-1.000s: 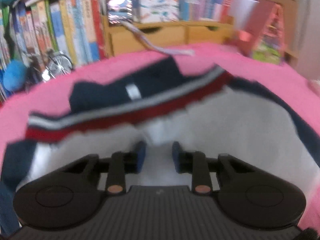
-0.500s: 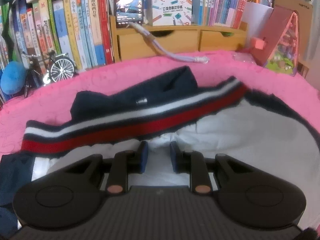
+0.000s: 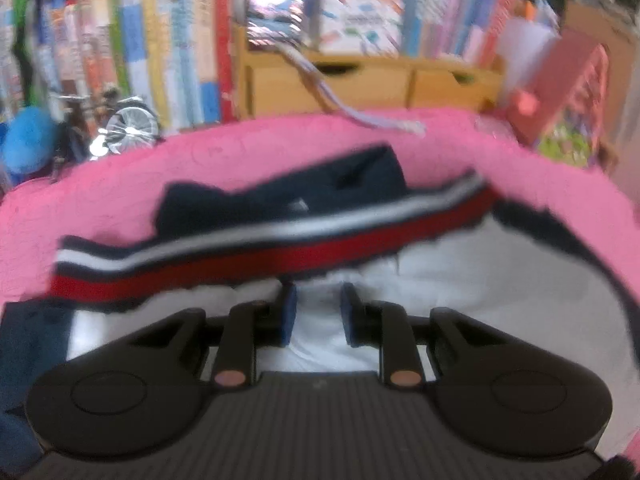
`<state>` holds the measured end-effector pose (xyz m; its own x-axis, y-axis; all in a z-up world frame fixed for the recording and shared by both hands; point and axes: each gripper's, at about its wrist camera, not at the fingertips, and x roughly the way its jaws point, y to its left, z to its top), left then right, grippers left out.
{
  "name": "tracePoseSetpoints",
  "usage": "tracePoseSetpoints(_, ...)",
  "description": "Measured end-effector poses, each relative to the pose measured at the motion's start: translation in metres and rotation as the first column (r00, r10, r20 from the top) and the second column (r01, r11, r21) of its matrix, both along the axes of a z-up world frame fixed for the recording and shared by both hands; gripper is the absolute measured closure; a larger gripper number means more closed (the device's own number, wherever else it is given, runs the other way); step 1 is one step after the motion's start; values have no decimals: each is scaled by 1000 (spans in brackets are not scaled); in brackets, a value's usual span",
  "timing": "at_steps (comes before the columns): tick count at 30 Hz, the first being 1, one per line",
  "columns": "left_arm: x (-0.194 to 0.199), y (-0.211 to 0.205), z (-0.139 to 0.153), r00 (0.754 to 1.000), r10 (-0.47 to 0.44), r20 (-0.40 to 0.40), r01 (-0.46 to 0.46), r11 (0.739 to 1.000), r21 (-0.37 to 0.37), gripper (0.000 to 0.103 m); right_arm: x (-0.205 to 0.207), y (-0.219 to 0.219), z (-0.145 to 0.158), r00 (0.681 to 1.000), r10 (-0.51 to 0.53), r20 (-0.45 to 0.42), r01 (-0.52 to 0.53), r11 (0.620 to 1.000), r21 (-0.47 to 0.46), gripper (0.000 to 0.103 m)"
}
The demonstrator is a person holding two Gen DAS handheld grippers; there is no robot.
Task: Fold clothes
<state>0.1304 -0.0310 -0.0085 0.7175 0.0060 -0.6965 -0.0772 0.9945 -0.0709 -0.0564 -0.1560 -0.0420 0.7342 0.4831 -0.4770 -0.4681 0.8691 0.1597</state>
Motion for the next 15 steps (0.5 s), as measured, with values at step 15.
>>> tracePoseSetpoints(15, -87, -56, 17, 923, -173, -345, 175, 984, -28, 80, 0, -2, 1, 1000, 0, -9, 1, 1000, 21, 73)
